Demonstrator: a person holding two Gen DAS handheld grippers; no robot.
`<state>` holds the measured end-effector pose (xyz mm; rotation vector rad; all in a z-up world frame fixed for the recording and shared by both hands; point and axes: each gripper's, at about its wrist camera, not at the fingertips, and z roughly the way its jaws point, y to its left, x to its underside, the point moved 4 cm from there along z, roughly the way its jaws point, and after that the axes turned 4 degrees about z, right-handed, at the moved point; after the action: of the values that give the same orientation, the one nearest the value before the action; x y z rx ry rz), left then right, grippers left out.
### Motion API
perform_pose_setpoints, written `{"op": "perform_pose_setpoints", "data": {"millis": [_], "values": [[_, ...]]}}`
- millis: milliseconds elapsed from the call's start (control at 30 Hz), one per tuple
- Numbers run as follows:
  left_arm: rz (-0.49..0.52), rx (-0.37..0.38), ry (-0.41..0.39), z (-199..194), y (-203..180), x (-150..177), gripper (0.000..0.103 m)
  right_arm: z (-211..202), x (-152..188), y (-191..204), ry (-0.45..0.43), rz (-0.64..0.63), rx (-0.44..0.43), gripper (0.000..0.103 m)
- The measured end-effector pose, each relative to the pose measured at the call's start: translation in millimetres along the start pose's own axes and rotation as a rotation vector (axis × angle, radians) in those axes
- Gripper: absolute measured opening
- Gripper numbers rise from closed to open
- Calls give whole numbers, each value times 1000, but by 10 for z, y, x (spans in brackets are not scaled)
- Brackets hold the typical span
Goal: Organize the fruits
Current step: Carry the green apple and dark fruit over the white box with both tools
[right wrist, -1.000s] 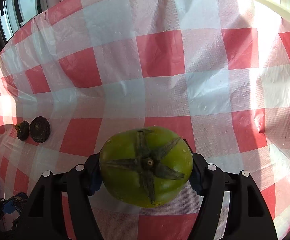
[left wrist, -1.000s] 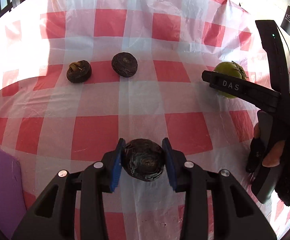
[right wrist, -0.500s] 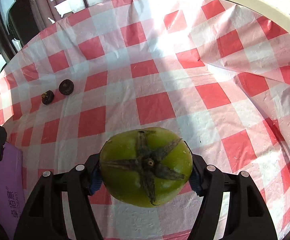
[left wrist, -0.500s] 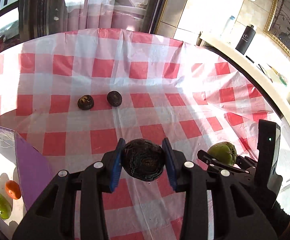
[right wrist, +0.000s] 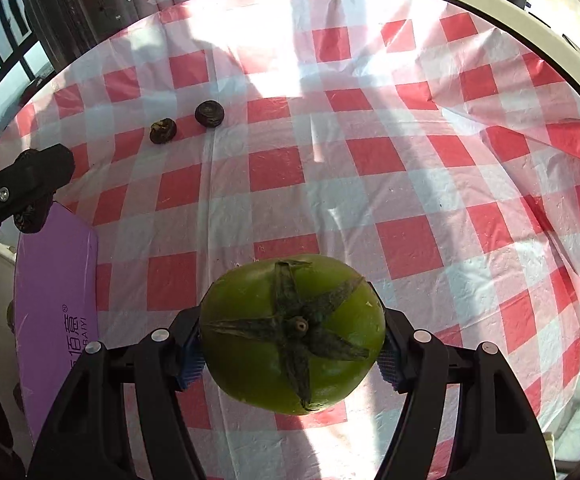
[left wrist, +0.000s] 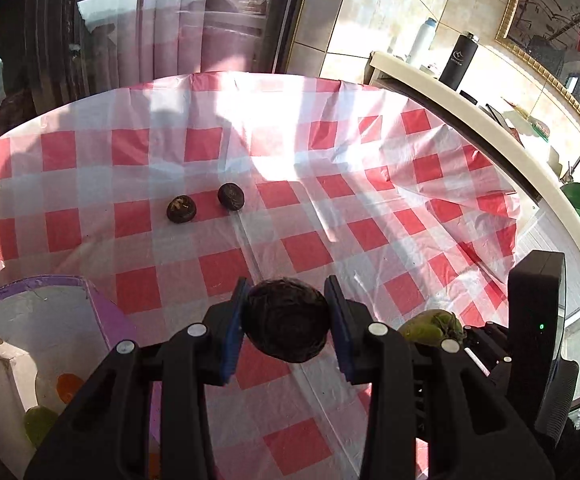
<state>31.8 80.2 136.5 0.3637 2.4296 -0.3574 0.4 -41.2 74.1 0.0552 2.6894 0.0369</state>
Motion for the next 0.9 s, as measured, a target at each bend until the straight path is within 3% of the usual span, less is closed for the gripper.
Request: {"op": "perform_pose_setpoints", "data": {"millis": [200, 367, 600, 767, 900], "values": [[24, -23, -63, -607, 180, 59, 38, -655, 134, 224, -62, -129, 1, 66], [31, -63, -68, -829, 422, 312, 38, -893, 244, 369, -128, -168, -19, 66], [-35, -70, -71, -653, 753, 596, 38, -612, 310, 655, -114, -219, -49, 67], [-16, -58, -72, -516, 810, 604, 38, -354, 234, 942, -64, -259, -62, 66], [0, -92, -69, -470, 989, 570, 38, -438, 149, 1390, -82, -303, -131, 67]]}}
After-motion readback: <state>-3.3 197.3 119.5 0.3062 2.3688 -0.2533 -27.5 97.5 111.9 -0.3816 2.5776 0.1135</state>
